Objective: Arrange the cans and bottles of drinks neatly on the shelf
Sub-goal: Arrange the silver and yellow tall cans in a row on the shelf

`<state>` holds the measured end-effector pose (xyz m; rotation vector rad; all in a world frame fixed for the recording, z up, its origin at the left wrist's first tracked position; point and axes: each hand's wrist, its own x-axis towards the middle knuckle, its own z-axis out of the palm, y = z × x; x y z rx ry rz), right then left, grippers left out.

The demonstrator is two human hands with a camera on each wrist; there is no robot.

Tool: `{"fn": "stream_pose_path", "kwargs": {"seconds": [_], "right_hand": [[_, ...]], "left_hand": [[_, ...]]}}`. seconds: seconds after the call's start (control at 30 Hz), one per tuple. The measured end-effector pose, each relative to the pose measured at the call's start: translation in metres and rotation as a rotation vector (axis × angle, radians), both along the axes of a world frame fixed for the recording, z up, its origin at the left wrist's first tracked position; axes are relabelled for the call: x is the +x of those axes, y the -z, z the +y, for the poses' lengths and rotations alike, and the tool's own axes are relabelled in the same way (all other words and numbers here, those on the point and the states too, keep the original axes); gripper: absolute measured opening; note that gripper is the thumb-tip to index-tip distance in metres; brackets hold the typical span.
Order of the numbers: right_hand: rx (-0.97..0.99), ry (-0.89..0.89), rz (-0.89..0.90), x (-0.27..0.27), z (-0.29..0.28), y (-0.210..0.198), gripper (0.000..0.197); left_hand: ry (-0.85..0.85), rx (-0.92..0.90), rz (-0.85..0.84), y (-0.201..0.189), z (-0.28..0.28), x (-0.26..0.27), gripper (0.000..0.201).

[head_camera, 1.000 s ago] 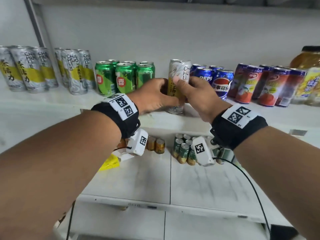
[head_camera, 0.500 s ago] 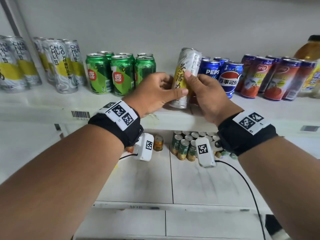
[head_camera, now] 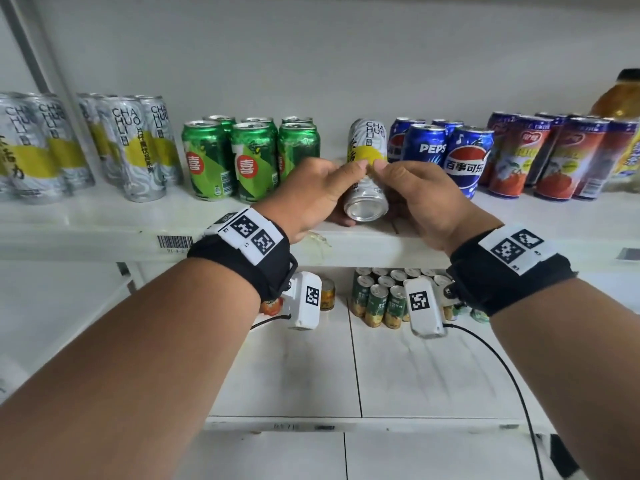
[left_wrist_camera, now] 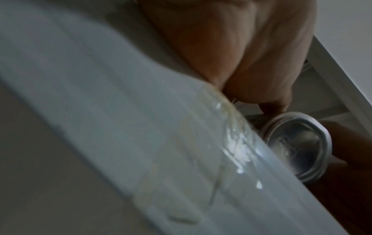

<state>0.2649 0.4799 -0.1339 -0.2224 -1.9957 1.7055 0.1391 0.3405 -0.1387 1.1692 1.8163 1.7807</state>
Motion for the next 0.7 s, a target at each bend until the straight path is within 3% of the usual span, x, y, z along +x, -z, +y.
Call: {"fn": "stream_pose_path", "kwargs": {"seconds": [0.07,0.17,0.3,0.57,0.7], "right_hand": [[0.006,-0.070,0.004,-0.0003,0.0019,0.0014,0.050],[0.011,-0.150,0.011,0.0024,0.0040,0.0028,0.048],[0.069,-0.138,0.014,0.0016,0.0053,0.0022,0.043],[-0.010,-0.163,0.056,0.0002,0.0108,0.0047,0.031],[0.037,-0.181,0.069,0.0021,0.0100,0.0046,0.039]], "left_hand": [[0.005,0.016,-0.031,-0.0002,-0.0007,-0.0006,0.034],[0.019,0.022,-0.085,-0.0019,0.0000,-0.0020,0.044],[-0.016,0.024,-0.125,-0.0021,0.0026,-0.0054,0.049],[-0.105,0.015,-0.195,-0.0059,0.0076,-0.0048,0.057],[-0.109,0.021,-0.198,-0.0068,0.0077,-0.0043,0.057]]}}
